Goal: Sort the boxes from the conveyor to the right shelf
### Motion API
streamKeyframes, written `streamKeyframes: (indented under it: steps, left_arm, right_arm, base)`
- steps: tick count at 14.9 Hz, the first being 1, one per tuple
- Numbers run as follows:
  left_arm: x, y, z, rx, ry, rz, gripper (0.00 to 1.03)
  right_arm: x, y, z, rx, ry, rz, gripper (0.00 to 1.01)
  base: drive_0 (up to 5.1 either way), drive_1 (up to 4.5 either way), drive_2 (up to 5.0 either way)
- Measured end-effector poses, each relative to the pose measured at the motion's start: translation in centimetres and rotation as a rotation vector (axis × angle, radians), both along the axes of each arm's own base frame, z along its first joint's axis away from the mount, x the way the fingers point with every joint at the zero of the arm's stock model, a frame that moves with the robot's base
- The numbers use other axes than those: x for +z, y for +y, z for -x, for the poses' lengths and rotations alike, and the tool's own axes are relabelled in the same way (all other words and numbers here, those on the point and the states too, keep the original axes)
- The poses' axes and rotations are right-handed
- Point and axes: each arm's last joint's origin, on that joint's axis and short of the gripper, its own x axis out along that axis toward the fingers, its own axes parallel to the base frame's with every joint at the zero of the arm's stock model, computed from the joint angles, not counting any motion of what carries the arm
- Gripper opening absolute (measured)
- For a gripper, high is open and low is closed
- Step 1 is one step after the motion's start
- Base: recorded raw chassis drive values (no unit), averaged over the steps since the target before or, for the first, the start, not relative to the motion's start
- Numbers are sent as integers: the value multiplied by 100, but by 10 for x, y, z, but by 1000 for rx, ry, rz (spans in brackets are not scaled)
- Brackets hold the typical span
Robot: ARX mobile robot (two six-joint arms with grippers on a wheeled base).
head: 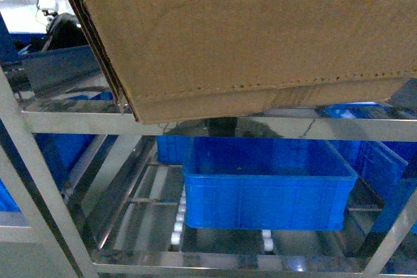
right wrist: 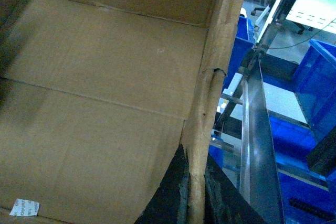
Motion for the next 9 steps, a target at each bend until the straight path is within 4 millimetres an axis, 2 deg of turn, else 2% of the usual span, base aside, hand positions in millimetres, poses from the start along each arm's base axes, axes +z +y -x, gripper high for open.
streamKeyframes:
  steps: [6, 9]
  left_arm:
    - [-2, 1, -2, 2, 12, -5, 2]
    - [1, -5, -29, -31, 78, 22, 2]
  right_arm:
    - [-2, 0, -2, 3, 15, -8, 2]
    - [7, -3, -26, -5, 70, -36, 2]
  base:
    - [0, 0, 0]
    - [0, 0, 0]
